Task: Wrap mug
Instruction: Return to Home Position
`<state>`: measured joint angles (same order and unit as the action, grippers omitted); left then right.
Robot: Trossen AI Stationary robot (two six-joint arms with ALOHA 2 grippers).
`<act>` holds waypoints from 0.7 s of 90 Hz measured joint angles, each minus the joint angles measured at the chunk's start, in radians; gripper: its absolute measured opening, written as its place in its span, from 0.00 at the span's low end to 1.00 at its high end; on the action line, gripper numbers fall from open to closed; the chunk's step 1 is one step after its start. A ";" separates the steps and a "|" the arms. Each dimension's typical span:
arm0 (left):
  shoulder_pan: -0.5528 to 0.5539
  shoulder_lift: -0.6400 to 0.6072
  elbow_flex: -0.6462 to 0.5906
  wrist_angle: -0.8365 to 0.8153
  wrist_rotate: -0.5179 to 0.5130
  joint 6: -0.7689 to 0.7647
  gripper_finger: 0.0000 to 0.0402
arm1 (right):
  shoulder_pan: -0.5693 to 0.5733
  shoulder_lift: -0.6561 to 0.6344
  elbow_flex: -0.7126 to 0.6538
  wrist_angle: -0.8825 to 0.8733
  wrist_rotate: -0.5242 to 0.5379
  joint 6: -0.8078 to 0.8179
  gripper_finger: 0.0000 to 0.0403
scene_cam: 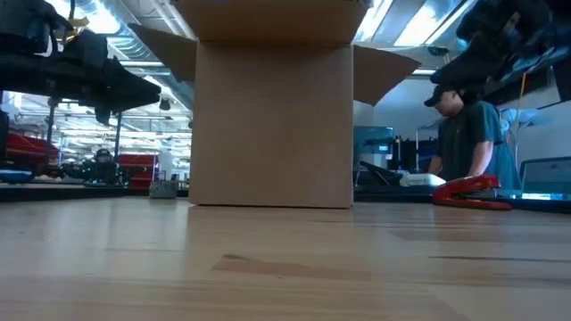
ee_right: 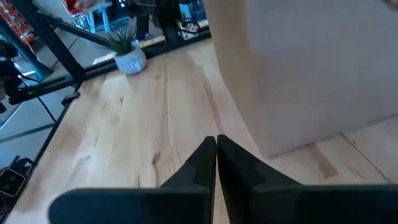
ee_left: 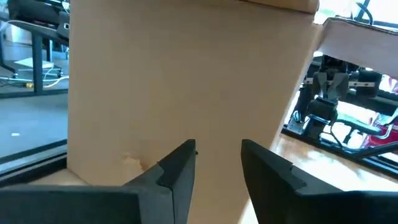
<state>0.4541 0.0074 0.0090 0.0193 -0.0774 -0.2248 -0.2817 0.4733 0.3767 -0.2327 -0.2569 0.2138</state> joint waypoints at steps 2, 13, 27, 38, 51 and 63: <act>0.000 0.000 0.000 0.000 -0.002 -0.002 0.27 | 0.000 -0.004 0.000 -0.001 0.000 0.000 0.00; 0.000 0.000 0.000 0.001 -0.011 0.002 0.18 | 0.000 -0.025 0.000 -0.001 -0.006 -0.007 0.00; 0.000 0.000 0.000 0.002 -0.013 0.016 0.03 | 0.000 -0.061 0.000 -0.009 -0.007 -0.015 0.00; 0.000 0.000 0.000 0.002 -0.013 0.015 0.01 | 0.000 -0.117 -0.030 0.004 0.002 -0.019 0.00; 0.000 0.000 0.000 0.002 -0.013 0.005 0.00 | 0.000 -0.234 -0.109 0.006 0.050 0.019 0.00; 0.000 0.000 0.000 0.002 -0.013 0.004 0.00 | 0.000 -0.368 -0.182 0.034 0.055 0.045 0.00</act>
<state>0.4541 0.0074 0.0090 0.0212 -0.0902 -0.2211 -0.2817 0.1053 0.1945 -0.1982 -0.2019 0.2584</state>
